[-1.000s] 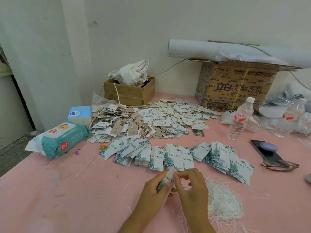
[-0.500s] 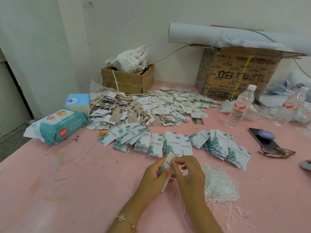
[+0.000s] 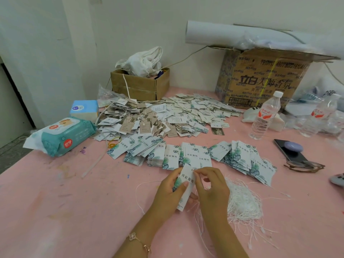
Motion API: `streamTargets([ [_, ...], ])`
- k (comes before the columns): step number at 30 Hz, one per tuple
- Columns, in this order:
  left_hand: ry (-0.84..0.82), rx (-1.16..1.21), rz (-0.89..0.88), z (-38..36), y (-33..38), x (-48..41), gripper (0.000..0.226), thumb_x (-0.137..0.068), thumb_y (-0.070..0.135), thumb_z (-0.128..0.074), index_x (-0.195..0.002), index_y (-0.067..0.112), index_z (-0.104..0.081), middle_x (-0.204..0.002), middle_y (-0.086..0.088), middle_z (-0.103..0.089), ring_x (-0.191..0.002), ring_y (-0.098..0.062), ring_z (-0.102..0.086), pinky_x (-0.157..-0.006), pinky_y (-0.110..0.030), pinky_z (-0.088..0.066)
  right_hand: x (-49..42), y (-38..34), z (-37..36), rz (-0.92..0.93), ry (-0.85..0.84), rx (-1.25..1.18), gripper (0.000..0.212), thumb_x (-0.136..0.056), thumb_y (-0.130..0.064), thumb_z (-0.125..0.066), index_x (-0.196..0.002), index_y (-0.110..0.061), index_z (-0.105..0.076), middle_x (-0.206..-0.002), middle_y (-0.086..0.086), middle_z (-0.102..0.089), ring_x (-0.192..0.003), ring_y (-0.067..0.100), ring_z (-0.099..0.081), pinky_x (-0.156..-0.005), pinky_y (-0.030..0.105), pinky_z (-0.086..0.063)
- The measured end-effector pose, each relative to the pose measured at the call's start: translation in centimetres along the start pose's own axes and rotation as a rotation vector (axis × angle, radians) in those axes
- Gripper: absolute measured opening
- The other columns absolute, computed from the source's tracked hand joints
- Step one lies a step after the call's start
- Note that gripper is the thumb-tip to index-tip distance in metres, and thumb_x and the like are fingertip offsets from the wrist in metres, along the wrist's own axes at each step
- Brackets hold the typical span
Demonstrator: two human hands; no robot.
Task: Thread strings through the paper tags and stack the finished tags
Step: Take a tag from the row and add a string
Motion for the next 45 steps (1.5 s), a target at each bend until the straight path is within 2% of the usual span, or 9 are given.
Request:
streamTargets([
  [4,-0.011,0.025,-0.013,0.0,0.2,0.0,0.037,-0.096,0.006,-0.056,-0.132,0.018,-0.054,-0.109,-0.006,-0.07,-0.072,-0.012,-0.071,-0.06,-0.023,-0.055,-0.2,0.1,0.1,0.007,0.031,-0.003,0.024,-0.076,0.003,-0.076,-0.085,-0.018,-0.069,-0.085,-0.009,-0.06,-0.078,0.003,-0.054,-0.072,0.007,-0.041],
  [9,-0.019,0.038,-0.034,-0.1,0.3,0.0,0.038,-0.096,0.006,-0.056,-0.129,0.026,-0.057,-0.107,0.008,-0.073,-0.08,-0.01,-0.073,-0.065,-0.021,-0.056,-0.2,-0.1,0.1,0.066,0.013,0.078,0.017,-0.076,-0.003,-0.077,-0.083,-0.017,-0.069,-0.085,-0.011,-0.058,-0.084,0.012,-0.05,-0.069,0.031,-0.048],
  [16,-0.052,0.058,-0.029,-0.2,0.6,0.2,0.046,-0.095,0.014,-0.06,-0.116,0.054,-0.063,-0.116,-0.001,-0.07,-0.084,-0.029,-0.074,-0.073,-0.033,-0.059,-0.2,0.0,0.2,0.053,0.041,0.069,0.017,-0.076,-0.003,-0.078,-0.082,-0.016,-0.068,-0.085,-0.01,-0.057,-0.084,0.011,-0.047,-0.067,0.028,-0.045],
  [21,-0.065,0.037,-0.056,-0.1,0.8,0.2,0.05,-0.095,0.011,-0.06,-0.112,0.058,-0.064,-0.113,0.007,-0.071,-0.083,-0.017,-0.074,-0.07,-0.023,-0.057,-0.2,-0.1,0.3,0.048,0.014,0.055,0.018,-0.075,-0.005,-0.078,-0.081,-0.019,-0.069,-0.085,-0.012,-0.059,-0.084,0.013,-0.051,-0.068,0.027,-0.045],
  [26,-0.041,0.0,-0.048,0.2,0.7,0.0,0.054,-0.095,0.008,-0.06,-0.107,0.061,-0.064,-0.107,0.01,-0.073,-0.086,-0.01,-0.072,-0.071,-0.024,-0.056,-0.8,0.4,0.4,-0.427,-0.128,-0.381,0.022,-0.077,-0.007,-0.076,-0.072,-0.028,-0.069,-0.077,-0.005,-0.069,-0.073,0.013,-0.063,-0.062,0.016,-0.048],
  [30,-0.046,0.011,-0.015,0.2,0.4,-0.1,0.043,-0.094,0.009,-0.061,-0.121,0.043,-0.064,-0.111,0.007,-0.073,-0.098,-0.014,-0.07,-0.082,-0.029,-0.057,-1.0,0.8,0.5,-0.746,-0.277,-0.595,0.014,-0.08,-0.016,-0.074,-0.09,-0.023,-0.068,-0.09,0.007,-0.066,-0.076,0.021,-0.064,-0.064,0.039,-0.058],
  [38,-0.052,0.04,0.021,0.0,0.7,0.0,0.043,-0.094,0.003,-0.058,-0.113,0.042,-0.064,-0.113,0.006,-0.072,-0.099,-0.005,-0.067,-0.079,-0.017,-0.05,-1.1,0.1,0.4,-0.864,-0.37,-0.869,0.023,-0.076,-0.022,-0.067,-0.085,-0.003,-0.058,-0.074,0.014,-0.053,-0.064,0.02,-0.05,-0.063,0.032,-0.048],
  [42,-0.07,0.201,0.112,0.1,1.0,-0.3,0.026,-0.093,0.024,-0.062,-0.115,0.032,-0.071,-0.117,-0.01,-0.07,-0.104,-0.022,-0.067,-0.086,-0.033,-0.054,-1.0,-0.1,0.4,-0.926,-0.375,-0.922,0.017,-0.077,-0.02,-0.066,-0.083,-0.009,-0.054,-0.071,0.015,-0.056,-0.064,0.024,-0.049,-0.058,0.034,-0.039],
  [45,-0.095,0.328,0.214,0.6,0.9,-0.5,0.038,-0.093,0.037,-0.054,-0.12,0.015,-0.069,-0.118,-0.021,-0.067,-0.112,-0.038,-0.062,-0.101,-0.053,-0.046,-0.8,0.0,0.4,-0.967,-0.407,-0.925,0.013,-0.077,-0.022,-0.068,-0.075,-0.016,-0.057,-0.074,0.016,-0.048,-0.054,0.017,-0.037,-0.051,0.027,-0.028],
])
Point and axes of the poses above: each hand's wrist, its own x-axis away from the middle knuckle, its own z-axis out of the back of the hand, y = z × x, the point moved 1 cm from there along -x, towards the middle knuckle
